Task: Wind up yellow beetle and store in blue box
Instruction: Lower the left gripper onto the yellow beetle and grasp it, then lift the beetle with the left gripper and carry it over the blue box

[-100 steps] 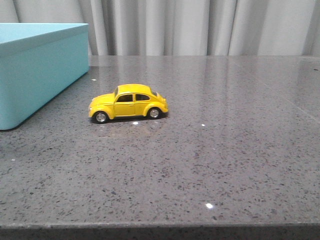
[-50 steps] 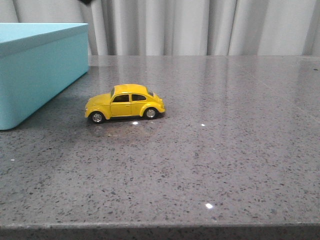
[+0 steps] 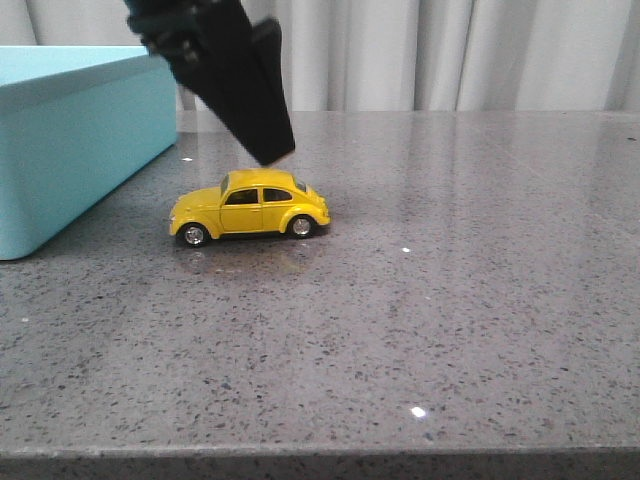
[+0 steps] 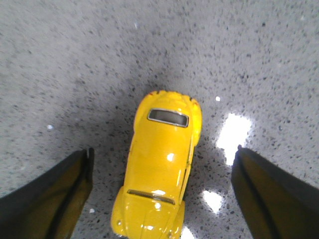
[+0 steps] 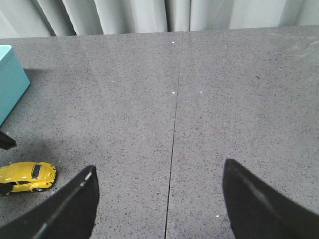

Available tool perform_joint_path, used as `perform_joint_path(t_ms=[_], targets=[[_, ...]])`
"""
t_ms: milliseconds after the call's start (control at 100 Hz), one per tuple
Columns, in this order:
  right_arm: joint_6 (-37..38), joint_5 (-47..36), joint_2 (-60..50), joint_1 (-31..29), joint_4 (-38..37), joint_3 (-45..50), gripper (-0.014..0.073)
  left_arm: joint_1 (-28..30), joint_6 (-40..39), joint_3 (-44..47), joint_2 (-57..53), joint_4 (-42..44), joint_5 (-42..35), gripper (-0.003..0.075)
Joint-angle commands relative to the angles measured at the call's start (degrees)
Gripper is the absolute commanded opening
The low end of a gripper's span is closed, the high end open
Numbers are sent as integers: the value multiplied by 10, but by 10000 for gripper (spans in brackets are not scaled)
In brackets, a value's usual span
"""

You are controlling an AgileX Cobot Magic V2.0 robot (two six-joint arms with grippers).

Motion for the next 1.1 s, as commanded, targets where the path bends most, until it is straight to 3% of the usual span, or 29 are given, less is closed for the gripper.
perform_joint_path(t_ms=[0,460,790,1090], targets=[[-5,-46,0,0,0,-12,527,-3,4,-19,-11,-16,-13,556],[-5,-46,0,0,0,-12,527,-3,7,-19,16,-6,-20,537],[-5,-42,0,0,0,-12,527,-2,7,-19,16,2,-20,294],[-5,-43,0,0,0,-12,527,-2,8,-49,16,3,2,221]])
